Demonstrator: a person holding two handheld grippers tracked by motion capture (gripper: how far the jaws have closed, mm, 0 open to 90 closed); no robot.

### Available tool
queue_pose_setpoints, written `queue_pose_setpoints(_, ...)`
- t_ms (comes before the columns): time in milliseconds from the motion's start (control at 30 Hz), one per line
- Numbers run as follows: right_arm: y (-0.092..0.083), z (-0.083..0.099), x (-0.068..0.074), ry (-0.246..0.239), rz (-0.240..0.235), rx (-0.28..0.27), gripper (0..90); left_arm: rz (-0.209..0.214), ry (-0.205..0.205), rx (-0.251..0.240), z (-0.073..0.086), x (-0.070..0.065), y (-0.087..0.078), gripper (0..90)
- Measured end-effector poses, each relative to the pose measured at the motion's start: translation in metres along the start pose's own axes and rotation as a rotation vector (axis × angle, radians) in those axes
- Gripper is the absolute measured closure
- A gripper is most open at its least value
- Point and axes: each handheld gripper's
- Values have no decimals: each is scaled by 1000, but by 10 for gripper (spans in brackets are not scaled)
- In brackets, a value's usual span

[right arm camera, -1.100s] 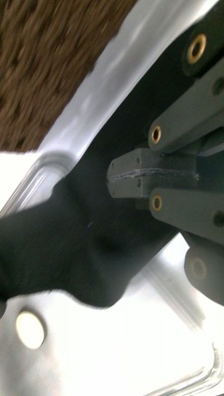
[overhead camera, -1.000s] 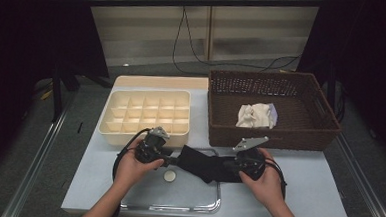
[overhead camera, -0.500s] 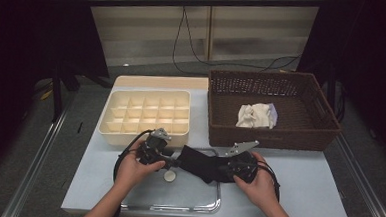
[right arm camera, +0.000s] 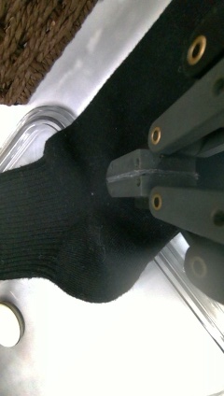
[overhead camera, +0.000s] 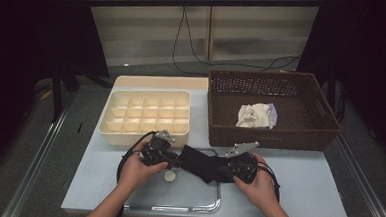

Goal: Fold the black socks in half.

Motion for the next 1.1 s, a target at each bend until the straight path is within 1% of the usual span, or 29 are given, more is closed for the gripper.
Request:
queue_pose_setpoints(67, 0, 0, 0, -1, 2, 1, 900, 2, 4, -1, -1, -1, 1, 679)
queue_pose_setpoints(100, 0, 0, 0, -6, 4, 1, 900, 1, 9, 7, -1, -3, 2, 679)
queue_pose_setpoints(133, 0, -1, 1, -17, 15, 7, 900, 3, 22, 17, -3, -3, 3, 742)
queue_pose_setpoints(167, 0, -1, 1, -19, 13, 4, 900, 8, 23, 21, -3, -3, 3, 759)
queue_pose_setpoints(200, 0, -1, 2, -20, 14, 5, 900, 10, 24, 35, -4, -2, 2, 776)
queue_pose_setpoints(233, 0, -1, 2, -20, 14, 4, 900, 13, -19, 14, -3, -4, 4, 792)
queue_pose_setpoints(267, 0, -1, 2, -20, 13, 4, 900, 12, 20, 48, -5, -2, 2, 800)
queue_pose_setpoints(300, 0, -1, 2, -20, 13, 3, 900, 12, 18, 53, -5, -2, 2, 806)
queue_pose_setpoints(333, 0, -1, 2, -16, 17, 7, 900, 9, -3, 47, -5, -4, 2, 809)
queue_pose_setpoints(367, 0, 0, 2, -13, 13, 6, 900, 12, 8, 57, -6, -4, 1, 812)
queue_pose_setpoints(400, 0, 0, 1, -16, 14, 5, 900, 20, -7, 48, -6, -5, 1, 815)
queue_pose_setpoints(433, 0, 0, 2, -12, 14, 6, 900, 27, -1, 55, -7, -4, -1, 817)
queue_pose_setpoints(500, 0, 0, 1, -20, 14, 3, 900, 62, -28, 23, -9, -4, -6, 819)
queue_pose_setpoints(567, 0, -1, 1, -20, 15, 5, 900, 88, -51, 5, -11, -5, -11, 820)
queue_pose_setpoints(600, 0, 0, 1, -18, 14, 4, 900, 101, -67, -11, -12, -6, -14, 821)
queue_pose_setpoints(633, 0, 0, 1, -16, 14, 5, 900, 119, -62, -15, -13, -5, -16, 822)
queue_pose_setpoints(667, 0, 0, 1, -13, 13, 5, 900, 142, -74, -30, -14, -5, -17, 822)
queue_pose_setpoints(700, 0, 0, 1, -15, 13, 4, 900, 148, -63, -24, -15, -5, -19, 823)
queue_pose_setpoints(767, 0, -1, 1, -21, 14, 3, 900, 176, -78, -29, -17, -7, -19, 823)
queue_pose_setpoints(800, 0, -1, 1, -18, 12, 2, 900, 170, -59, -14, -19, -7, -19, 824)
queue_pose_setpoints(833, 0, -1, 1, -16, 10, 3, 900, 176, -67, -18, -20, -8, -19, 824)
queue_pose_setpoints(867, 0, -1, 0, -12, 7, 3, 900, 191, -72, -24, -21, -9, -19, 825)
queue_pose_setpoints(900, 0, 0, 0, -11, 1, -2, 900, 199, -69, -21, -23, -9, -20, 826)
queue_pose_setpoints(933, 0, 0, -1, -8, -4, -4, 900, 200, -88, -27, -25, -11, -21, 827)
queue_pose_setpoints(967, 0, 0, -1, -4, -5, -4, 900, 215, -90, -31, -26, -11, -22, 828)
queue_pose_setpoints(1000, 0, 0, -1, -5, -5, -3, 900, 211, -74, -23, -28, -11, -23, 828)
queue_pose_setpoints(1033, 0, 0, -1, -4, -6, -4, 900, 204, -68, -15, -30, -12, -25, 828)
queue_pose_setpoints(1067, 0, 0, -1, -3, -6, -4, 900, 204, -78, -15, -32, -13, -26, 828)
queue_pose_setpoints(1100, 0, 0, -1, -2, -7, -4, 900, 218, -82, -22, -32, -14, -26, 829)
Point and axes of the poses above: each handheld gripper's, and its own axes: y roughly forward along the jaws, z roughly out of its underside, x roughly to its left, and after that the axes turned 4 degrees about -y, right-handed
